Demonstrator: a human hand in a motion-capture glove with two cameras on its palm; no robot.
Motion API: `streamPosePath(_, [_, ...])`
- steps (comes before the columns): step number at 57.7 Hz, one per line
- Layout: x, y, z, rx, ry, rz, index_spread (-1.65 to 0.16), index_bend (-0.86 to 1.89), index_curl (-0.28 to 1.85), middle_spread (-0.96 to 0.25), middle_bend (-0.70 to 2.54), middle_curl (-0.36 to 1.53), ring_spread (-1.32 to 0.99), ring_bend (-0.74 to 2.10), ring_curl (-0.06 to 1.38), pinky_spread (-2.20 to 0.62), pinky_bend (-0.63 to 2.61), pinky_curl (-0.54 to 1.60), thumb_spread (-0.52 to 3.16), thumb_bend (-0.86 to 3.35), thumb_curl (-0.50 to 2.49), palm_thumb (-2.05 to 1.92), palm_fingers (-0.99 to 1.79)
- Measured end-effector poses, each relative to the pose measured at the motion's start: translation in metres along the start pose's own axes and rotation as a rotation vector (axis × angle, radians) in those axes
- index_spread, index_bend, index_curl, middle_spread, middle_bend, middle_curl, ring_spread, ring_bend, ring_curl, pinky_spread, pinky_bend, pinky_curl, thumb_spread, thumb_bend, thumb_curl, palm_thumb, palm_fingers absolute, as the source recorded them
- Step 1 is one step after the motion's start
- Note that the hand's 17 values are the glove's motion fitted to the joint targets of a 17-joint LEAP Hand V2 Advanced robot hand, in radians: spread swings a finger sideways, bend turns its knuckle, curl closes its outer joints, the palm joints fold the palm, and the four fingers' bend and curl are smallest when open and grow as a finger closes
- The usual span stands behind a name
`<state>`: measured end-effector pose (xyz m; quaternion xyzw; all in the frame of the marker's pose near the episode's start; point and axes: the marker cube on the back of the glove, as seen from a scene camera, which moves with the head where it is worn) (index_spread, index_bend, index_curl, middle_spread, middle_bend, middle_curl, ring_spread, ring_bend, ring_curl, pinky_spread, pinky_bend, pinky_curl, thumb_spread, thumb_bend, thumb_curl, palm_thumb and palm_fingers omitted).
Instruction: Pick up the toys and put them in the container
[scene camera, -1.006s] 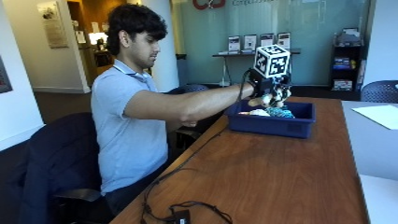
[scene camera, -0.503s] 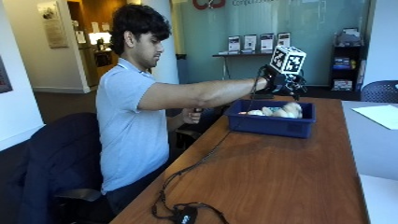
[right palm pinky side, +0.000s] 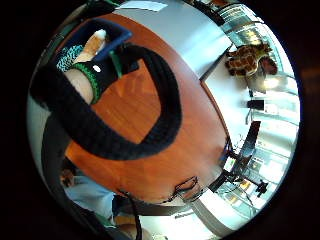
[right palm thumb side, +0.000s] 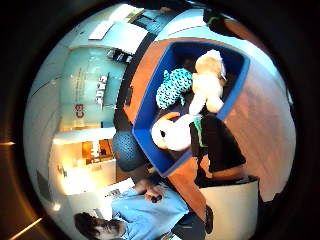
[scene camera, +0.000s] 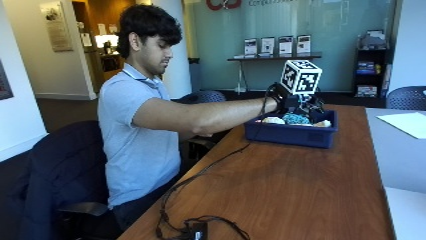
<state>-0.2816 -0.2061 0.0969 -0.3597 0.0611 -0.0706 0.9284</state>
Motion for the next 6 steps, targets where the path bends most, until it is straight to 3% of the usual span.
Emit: streamPosePath(6, [0.017, 0.014, 0.008, -0.026, -0.001, 0.014, -0.32, 0.20, 0.42, 0.01, 0.14, 0.29, -0.01, 0.34, 0.45, -0.01, 1.29, 0.35, 1.58, 0.17, 0.43, 0.03, -0.03])
